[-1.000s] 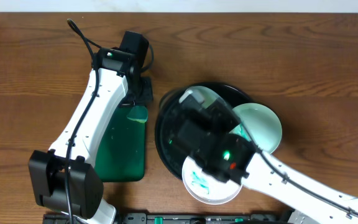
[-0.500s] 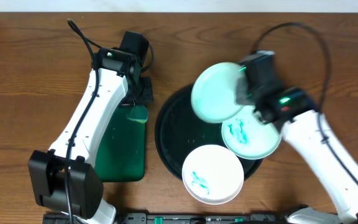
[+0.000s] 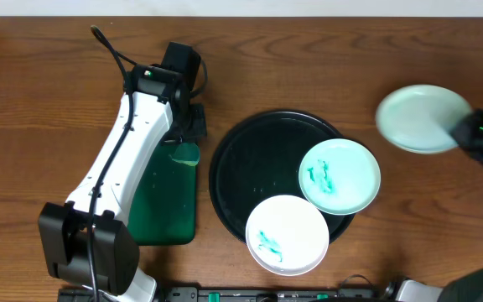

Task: Clean dirty plates on tray and stack at the side
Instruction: 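Carry the plate right and set it on the table with the right gripper, then open the right gripper, release the plate and withdraw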

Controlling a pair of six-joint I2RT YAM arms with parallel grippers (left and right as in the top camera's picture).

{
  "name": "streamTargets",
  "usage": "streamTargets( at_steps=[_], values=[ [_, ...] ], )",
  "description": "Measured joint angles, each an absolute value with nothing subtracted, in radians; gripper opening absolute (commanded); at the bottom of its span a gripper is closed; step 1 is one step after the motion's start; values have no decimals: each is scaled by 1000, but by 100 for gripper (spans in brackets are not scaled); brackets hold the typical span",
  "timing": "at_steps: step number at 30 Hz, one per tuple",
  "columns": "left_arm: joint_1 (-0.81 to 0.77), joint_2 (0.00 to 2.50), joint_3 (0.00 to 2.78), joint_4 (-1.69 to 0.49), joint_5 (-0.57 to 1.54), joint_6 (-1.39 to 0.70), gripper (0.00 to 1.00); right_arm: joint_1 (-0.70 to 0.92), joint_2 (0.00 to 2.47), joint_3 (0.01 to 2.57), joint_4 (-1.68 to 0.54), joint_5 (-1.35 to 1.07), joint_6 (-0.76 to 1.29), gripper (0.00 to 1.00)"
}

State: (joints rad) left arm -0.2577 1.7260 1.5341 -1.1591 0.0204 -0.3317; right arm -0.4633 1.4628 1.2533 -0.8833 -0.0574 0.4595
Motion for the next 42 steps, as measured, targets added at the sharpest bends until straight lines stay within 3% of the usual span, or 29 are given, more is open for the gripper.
streamTargets(
  at_steps=[8,20,25,36,37,38,39,41,42],
  values=[
    [-258,1726,1534,-1159,20,-332,7,-706,1586,1253,-882,-61,455,1],
    [-258,1726,1534,-1160,20,-332,7,-709,1830,1250,-853,-79,432,1],
    [-258,1726,1534,-1160,20,-332,7,-701,1857,1247,-876,-81,429,25],
    [-258,1726,1534,-1161,20,-332,7,-678,1806,1251,-964,-94,413,35],
    [-258,1726,1534,-1161,20,-332,7,-672,1787,1253,-967,-101,409,39],
    [-258,1726,1534,-1161,20,-331,7,-662,1752,1260,-973,-115,400,49],
    [-258,1726,1534,-1161,20,-331,7,-651,1718,1269,-976,-132,388,70],
    [-258,1726,1534,-1161,20,-331,7,-624,1633,1295,-980,-179,340,75],
    [-258,1726,1534,-1160,20,-331,7,-606,1584,1310,-980,-208,300,72]
  ],
)
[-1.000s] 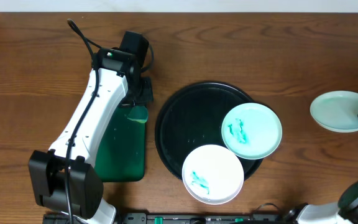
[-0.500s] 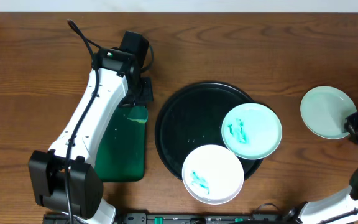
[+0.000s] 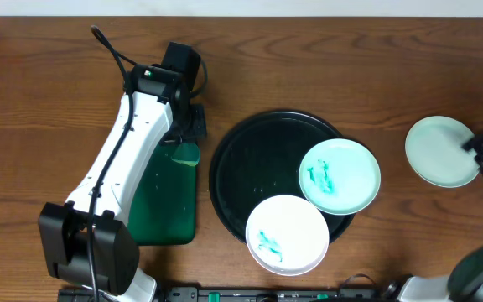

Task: Clean dirty plates on tray and stack at the side
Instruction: 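Open the right gripper, release the plate and withdraw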

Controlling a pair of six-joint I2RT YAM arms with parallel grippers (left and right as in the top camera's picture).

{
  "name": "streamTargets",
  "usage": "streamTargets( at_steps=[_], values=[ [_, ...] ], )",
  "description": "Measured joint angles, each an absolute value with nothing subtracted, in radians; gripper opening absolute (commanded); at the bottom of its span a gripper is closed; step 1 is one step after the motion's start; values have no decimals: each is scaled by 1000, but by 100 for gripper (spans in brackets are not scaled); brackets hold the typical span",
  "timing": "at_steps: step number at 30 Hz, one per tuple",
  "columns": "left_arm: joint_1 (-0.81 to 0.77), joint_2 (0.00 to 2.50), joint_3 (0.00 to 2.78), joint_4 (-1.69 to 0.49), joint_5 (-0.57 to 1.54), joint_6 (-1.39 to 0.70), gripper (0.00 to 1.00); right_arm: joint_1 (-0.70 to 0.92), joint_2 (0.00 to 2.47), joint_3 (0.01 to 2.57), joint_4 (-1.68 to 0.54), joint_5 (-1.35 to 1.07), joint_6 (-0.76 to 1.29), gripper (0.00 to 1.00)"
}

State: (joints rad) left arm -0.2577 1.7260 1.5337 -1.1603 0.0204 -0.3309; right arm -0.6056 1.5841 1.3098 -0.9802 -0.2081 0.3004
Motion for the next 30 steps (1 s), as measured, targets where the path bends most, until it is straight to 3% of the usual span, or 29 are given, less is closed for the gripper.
streamTargets(
  at_steps=[1,2,4,5,6,13,15,16,25,30],
  values=[
    [-258,1726,1534,-1161,20,-331,7,-587,1549,1318,-979,-229,277,56],
    [-258,1726,1534,-1160,20,-330,7,-559,1500,1328,-981,-258,247,52],
    [-258,1726,1534,-1160,20,-327,7,-504,1429,1338,-999,-299,209,76],
    [-258,1726,1534,-1160,20,-324,8,-474,1400,1342,-1015,-317,196,97],
    [-258,1726,1534,-1160,20,-323,7,-444,1376,1343,-1034,-331,178,99],
    [-258,1726,1534,-1147,20,-316,7,-285,1358,1342,-1048,-369,94,99],
    [-258,1726,1534,-1144,20,-313,7,-270,1359,1342,-1042,-391,75,95],
    [-258,1726,1534,-1144,20,-313,7,-265,1359,1342,-1041,-398,64,99],
    [-258,1726,1534,-1144,20,-294,7,-265,1359,1342,-1010,-488,-97,99],
    [-258,1726,1534,-1144,20,-289,7,-265,1373,1341,-1058,-492,-123,85]
  ],
)
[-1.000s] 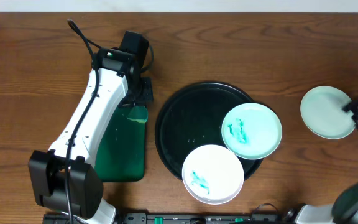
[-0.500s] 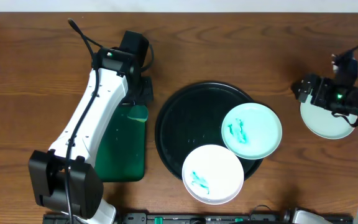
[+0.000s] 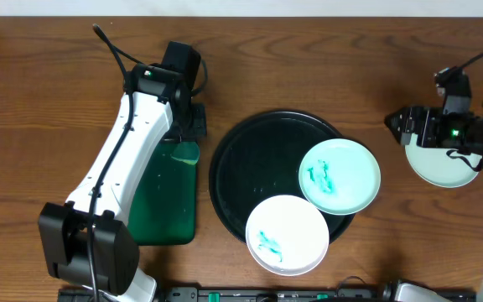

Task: Clean dirty plates on tray and stack at the side
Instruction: 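Open the right gripper, release the plate and withdraw, then reach the right gripper to the light-green plate and grip its rim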

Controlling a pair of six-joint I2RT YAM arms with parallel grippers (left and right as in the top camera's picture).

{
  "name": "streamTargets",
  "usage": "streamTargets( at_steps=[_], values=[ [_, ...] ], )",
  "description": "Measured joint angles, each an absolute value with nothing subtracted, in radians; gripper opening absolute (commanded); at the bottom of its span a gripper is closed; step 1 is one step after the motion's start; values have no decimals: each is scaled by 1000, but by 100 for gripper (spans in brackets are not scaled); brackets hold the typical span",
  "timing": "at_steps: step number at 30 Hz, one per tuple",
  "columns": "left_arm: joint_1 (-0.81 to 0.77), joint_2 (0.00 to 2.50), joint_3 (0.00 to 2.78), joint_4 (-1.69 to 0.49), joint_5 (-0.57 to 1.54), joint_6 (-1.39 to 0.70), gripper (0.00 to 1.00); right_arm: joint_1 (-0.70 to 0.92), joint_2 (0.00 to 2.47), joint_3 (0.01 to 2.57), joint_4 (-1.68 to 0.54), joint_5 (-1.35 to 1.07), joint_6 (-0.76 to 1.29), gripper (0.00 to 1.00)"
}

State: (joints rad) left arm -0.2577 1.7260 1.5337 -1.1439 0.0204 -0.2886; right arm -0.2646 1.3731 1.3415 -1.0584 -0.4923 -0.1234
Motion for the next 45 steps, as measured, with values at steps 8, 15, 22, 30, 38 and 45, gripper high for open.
streamTargets(
  at_steps=[8,15,22,30,38,45],
  values=[
    [-258,1726,1534,-1144,20,-287,7,-265,1541,1240,-1092,-409,-17,82],
    [-258,1726,1534,-1147,20,-287,6,-265,1663,1114,-1037,-348,85,82],
    [-258,1726,1534,-1147,20,-287,7,-263,1669,1109,-1023,-336,112,83],
    [-258,1726,1534,-1123,20,-287,7,-216,1669,1109,-1018,-336,105,83],
    [-258,1726,1534,-1098,20,-283,7,-179,1669,1109,-1016,-326,100,83],
    [-258,1726,1534,-1098,20,-274,7,-179,1669,1090,-1004,-267,120,77]
  ],
)
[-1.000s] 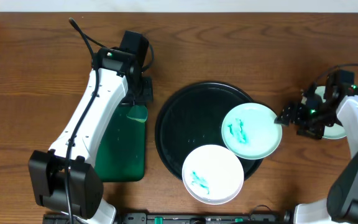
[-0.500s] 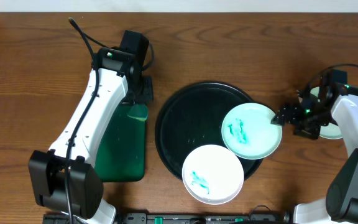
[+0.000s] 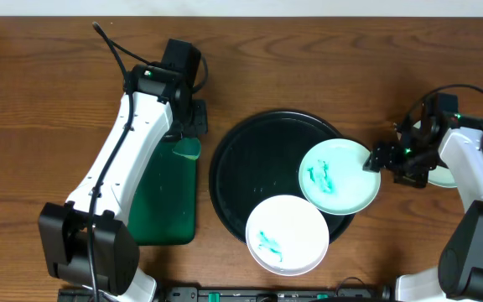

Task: Clean dirty plates on tray and stack at the side
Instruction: 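Reach the right gripper to the light-green plate and grip its rim, then pull the gripped plate toward the tray center with the right gripper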

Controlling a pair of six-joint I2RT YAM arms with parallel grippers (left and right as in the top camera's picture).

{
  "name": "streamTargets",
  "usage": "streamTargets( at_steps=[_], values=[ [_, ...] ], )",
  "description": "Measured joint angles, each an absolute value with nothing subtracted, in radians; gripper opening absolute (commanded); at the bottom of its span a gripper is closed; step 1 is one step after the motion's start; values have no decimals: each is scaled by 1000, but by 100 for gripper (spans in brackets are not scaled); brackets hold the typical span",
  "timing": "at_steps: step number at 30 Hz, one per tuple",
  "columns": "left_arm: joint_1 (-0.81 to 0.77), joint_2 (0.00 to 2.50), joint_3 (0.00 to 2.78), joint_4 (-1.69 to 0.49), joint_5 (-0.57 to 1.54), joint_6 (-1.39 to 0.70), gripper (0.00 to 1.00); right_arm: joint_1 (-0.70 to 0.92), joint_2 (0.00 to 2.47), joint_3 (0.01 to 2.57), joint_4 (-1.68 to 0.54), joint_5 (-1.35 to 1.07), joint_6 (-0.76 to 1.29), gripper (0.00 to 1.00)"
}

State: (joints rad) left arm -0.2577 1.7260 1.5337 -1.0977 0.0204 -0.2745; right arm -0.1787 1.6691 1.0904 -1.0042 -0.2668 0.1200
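A round black tray (image 3: 250, 168) lies mid-table. A mint plate (image 3: 340, 176) smeared with teal rests on its right rim, and a white plate (image 3: 288, 235) with teal smears overhangs its front rim. My right gripper (image 3: 381, 161) is at the mint plate's right edge and looks open, fingertips touching or just short of the rim. A clean mint plate (image 3: 448, 177) lies on the table at the right, mostly hidden under my right arm. My left gripper (image 3: 188, 138) stands over the top edge of a green cloth (image 3: 164, 197); its fingers are hidden.
A black cable (image 3: 111, 50) runs from the left arm toward the back of the table. The arm bases (image 3: 90, 252) stand at the front edge. Bare wood shows behind the tray and between tray and clean plate.
My right gripper has moved left and forward, from above the clean plate's left side to the right rim of the smeared mint plate. The left arm, tray and plates have not moved.
My right gripper held a clean mint plate up at the far right. Then the plate lay lower by the gripper at the right side. Then the gripper stood over the plate's left part. Now it is at the dirty mint plate. The left arm stayed still throughout.
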Motion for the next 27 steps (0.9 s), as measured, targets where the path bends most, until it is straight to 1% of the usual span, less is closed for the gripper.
streamTargets(
  at_steps=[2,5,8,12,15,17,18,27],
  values=[
    [-258,1726,1534,-1097,20,-271,7,-179,1669,1076,-987,-259,123,76],
    [-258,1726,1534,-1096,20,-267,7,-179,1669,1038,-956,-252,130,64],
    [-258,1726,1534,-1096,20,-264,7,-179,1669,1000,-920,-250,142,47],
    [-258,1726,1534,-1096,20,-264,7,-178,1669,963,-892,-251,160,19],
    [-258,1726,1534,-1096,20,-264,7,-178,1669,961,-878,-254,164,11],
    [-258,1726,1534,-1096,20,-264,7,-178,1669,961,-871,-254,164,3],
    [-258,1726,1534,-1096,20,-264,7,-178,1669,961,-867,-254,162,1],
    [-258,1726,1534,-1096,20,-264,7,-176,1664,961,-856,-266,167,1]
  ],
)
